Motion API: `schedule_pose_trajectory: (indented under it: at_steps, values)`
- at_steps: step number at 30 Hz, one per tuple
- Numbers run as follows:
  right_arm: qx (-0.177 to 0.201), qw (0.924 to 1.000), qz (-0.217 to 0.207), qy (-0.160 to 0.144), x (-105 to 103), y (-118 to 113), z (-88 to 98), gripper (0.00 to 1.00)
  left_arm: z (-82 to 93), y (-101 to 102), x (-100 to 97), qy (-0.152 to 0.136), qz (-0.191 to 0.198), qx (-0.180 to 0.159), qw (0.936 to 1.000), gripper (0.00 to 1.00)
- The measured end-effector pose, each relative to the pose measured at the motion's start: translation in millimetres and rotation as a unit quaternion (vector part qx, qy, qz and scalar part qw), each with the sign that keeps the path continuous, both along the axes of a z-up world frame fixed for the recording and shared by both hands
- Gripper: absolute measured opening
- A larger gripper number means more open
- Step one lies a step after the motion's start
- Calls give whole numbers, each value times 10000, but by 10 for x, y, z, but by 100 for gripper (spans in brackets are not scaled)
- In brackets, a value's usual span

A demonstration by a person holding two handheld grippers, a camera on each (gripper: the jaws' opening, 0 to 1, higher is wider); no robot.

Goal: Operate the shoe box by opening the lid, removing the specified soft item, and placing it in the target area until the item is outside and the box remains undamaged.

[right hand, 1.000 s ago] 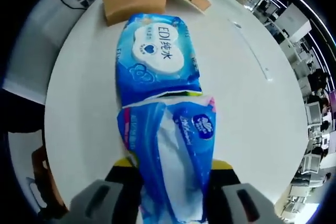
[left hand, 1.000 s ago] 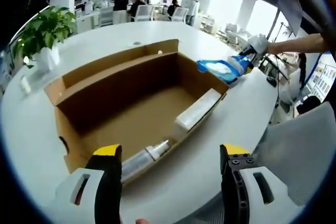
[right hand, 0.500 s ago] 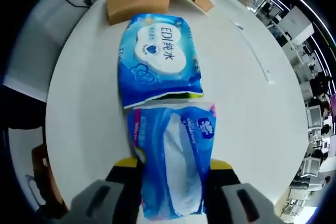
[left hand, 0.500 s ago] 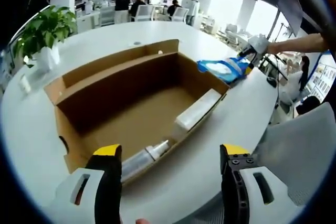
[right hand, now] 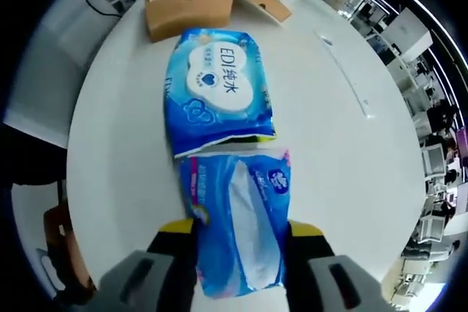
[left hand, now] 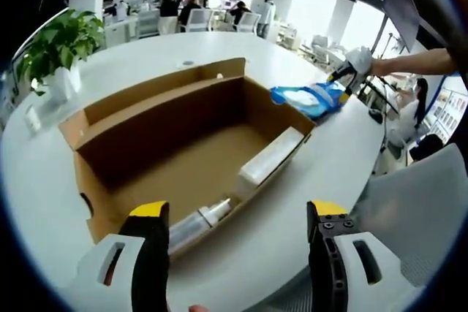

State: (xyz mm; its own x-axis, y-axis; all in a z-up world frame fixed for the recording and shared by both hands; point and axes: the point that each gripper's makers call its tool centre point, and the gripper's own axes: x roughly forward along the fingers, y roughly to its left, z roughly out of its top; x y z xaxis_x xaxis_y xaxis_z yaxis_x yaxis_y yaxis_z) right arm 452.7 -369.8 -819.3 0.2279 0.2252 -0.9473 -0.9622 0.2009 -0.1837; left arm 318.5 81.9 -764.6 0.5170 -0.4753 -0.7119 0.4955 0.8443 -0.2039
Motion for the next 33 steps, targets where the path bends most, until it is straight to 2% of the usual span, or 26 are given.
schedule_pose_trajectory:
  at_steps: [11, 20, 25, 28, 33]
  values:
    - [-11, 9999, -81, -84, -107, -40, 136, 44, 58, -38, 12, -91, -45, -51, 9999, 79]
    - [202, 9990, -378, -125, -161, -5, 261, 45, 102, -76, 3, -142, -88, -101, 9998, 79]
    - [424, 9969, -652, -142, -195, 26, 324, 46, 109, -93, 1, -144, -122, -132, 9997, 79]
    - [740, 9924, -972, -146, -213, 83, 390, 46, 124, -103, 2, -164, -137, -158, 9996, 79]
    - [1047, 9861, -1268, -217, -210, 134, 459, 46, 139, -115, 8, -198, -148, -186, 9995, 79]
